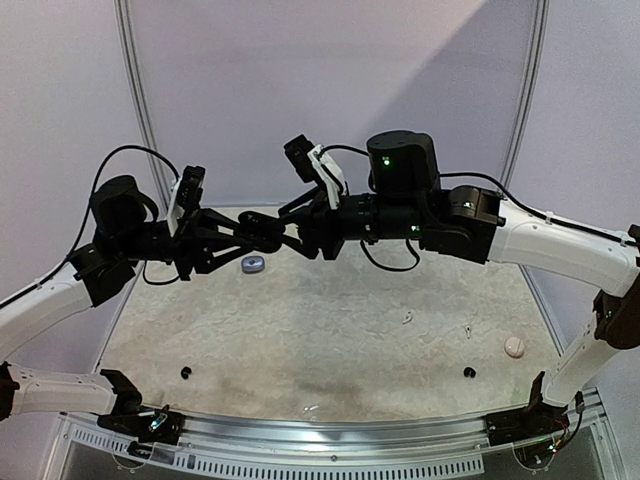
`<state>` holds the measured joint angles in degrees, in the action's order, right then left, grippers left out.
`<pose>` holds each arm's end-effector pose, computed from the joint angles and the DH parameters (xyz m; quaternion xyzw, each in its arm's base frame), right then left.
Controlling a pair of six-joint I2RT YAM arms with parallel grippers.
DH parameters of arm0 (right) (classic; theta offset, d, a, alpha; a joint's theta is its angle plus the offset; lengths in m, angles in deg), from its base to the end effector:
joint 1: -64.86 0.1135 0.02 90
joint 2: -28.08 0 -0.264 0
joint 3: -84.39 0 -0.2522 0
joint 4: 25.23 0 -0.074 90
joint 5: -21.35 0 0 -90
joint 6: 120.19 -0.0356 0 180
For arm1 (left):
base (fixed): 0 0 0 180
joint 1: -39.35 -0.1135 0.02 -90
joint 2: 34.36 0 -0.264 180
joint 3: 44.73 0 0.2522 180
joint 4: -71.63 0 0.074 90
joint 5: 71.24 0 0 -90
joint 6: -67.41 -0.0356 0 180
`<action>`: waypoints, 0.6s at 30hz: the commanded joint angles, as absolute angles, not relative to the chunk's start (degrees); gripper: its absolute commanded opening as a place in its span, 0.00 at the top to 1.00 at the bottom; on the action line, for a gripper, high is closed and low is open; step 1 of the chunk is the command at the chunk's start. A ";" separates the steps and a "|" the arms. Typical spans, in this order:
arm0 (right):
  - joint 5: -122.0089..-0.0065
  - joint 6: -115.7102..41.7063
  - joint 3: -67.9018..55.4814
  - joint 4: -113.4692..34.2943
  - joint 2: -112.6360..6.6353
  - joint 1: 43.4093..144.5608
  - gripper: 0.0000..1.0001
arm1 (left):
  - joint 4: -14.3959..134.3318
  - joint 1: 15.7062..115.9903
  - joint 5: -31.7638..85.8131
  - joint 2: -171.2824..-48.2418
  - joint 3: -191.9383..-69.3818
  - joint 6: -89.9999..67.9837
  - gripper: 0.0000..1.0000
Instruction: Insert the wireless bluetooth earbuds into the charging case
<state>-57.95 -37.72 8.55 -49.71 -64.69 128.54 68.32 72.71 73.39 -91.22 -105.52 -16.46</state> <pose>0.1653 0.3490 0.4023 -0.4181 0.6607 0.4199 0.4609 0.1694 -0.1463 0.3529 0.4642 0.5305 -0.5171 0.4855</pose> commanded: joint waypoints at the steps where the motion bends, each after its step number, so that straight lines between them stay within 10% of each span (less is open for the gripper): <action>1: -57.90 -38.26 9.55 -50.32 -64.91 128.10 0.50 | 70.15 73.27 72.25 -90.68 -104.61 -14.12 1.00; 18: -52.54 -45.50 10.56 -43.83 -60.83 124.82 0.35 | 70.17 73.02 68.43 -90.75 -103.40 -12.60 1.00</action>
<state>-54.85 -43.23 8.59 -45.73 -63.38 125.28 69.20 72.71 69.35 -91.19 -104.42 -13.31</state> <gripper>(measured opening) 0.645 0.235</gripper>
